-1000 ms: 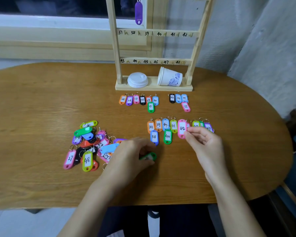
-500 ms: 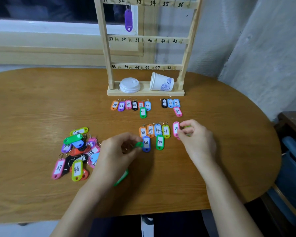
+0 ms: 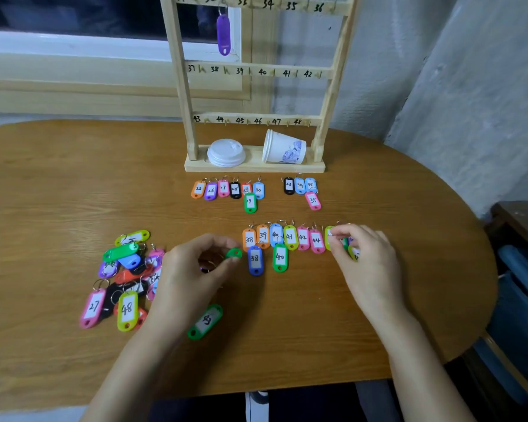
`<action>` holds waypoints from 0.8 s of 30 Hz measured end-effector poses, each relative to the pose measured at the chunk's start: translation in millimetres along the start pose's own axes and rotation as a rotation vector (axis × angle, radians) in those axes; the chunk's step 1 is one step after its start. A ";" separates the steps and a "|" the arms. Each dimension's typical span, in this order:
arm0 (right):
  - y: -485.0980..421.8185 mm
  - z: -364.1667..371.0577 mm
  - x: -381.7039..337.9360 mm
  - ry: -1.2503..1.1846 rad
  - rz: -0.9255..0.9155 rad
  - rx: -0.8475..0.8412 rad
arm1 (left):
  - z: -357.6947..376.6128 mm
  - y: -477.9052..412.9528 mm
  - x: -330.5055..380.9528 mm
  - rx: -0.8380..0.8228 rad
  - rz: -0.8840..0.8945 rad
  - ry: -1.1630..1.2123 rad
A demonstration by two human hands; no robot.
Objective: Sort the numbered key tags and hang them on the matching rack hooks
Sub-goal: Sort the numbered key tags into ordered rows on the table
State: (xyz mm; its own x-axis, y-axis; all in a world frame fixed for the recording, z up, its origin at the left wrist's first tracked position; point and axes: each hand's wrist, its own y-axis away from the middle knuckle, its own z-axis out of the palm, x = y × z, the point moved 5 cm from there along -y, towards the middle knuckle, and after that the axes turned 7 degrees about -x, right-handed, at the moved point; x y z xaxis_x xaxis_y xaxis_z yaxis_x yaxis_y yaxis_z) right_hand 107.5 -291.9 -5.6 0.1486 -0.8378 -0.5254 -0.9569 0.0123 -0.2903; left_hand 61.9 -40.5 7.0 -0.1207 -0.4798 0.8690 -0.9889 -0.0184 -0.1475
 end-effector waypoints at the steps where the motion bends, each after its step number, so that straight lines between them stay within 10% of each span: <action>1: 4.4 -0.7 4.0 0.030 -0.013 -0.005 | -0.2 -0.2 0.1 0.001 -0.001 0.003; 9: 21.5 15.2 0.3 0.300 -0.120 -0.296 | 9.3 -3.3 0.5 -0.010 0.006 -0.010; 24: 19.3 -1.3 22.5 0.295 -0.153 -0.212 | 14.1 -3.6 1.9 -0.027 0.004 -0.014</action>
State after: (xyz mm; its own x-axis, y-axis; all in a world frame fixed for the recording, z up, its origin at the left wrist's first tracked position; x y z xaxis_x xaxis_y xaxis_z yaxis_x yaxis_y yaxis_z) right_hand 92.1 -311.3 -22.0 0.2449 -0.9426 -0.2271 -0.9641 -0.2119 -0.1600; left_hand 66.4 -53.7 2.5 -0.1238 -0.4919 0.8618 -0.9904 0.0071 -0.1382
